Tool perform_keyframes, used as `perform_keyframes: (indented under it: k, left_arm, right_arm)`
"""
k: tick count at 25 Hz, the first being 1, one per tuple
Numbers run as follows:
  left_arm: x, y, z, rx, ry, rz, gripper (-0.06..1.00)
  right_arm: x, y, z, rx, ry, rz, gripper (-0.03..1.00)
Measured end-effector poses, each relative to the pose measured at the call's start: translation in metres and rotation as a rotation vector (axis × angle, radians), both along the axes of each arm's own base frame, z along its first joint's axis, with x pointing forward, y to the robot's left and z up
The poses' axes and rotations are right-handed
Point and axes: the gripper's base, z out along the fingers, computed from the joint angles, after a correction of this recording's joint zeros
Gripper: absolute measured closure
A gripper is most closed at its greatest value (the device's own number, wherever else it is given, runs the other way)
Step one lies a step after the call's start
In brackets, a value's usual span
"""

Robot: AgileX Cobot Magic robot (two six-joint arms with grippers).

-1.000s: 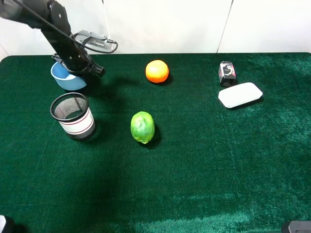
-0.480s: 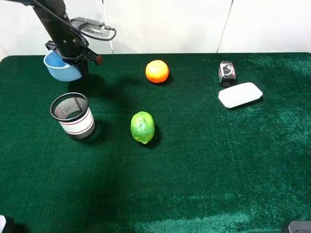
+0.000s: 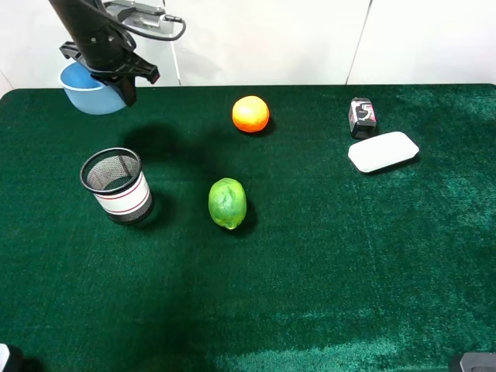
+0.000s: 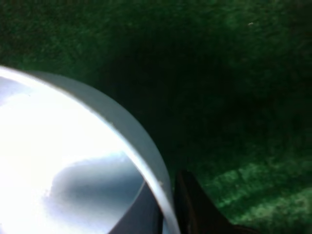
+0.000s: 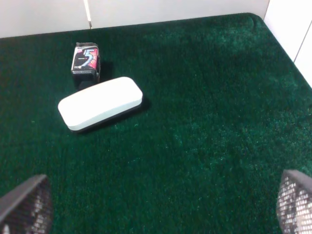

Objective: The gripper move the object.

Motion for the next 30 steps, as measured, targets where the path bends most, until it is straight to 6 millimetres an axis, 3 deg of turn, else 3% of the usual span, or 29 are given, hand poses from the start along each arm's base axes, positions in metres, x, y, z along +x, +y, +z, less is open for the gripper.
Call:
perform_keyframes:
  k: [7,18,30]
  left_arm:
    - [-0.013,-0.033,0.013,0.022,-0.028,-0.03,0.9]
    - [-0.039,-0.105,0.035,0.012,-0.05,-0.16,0.9]
    - [-0.091,-0.176,0.036,-0.009,-0.044,-0.283,0.9]
  right_arm:
    - [0.0,0.0,0.0,0.0,0.0,0.0,0.28]
    - [0.0,0.0,0.0,0.0,0.0,0.0,0.28]
    - [0.0,0.0,0.0,0.0,0.0,0.0,0.28]
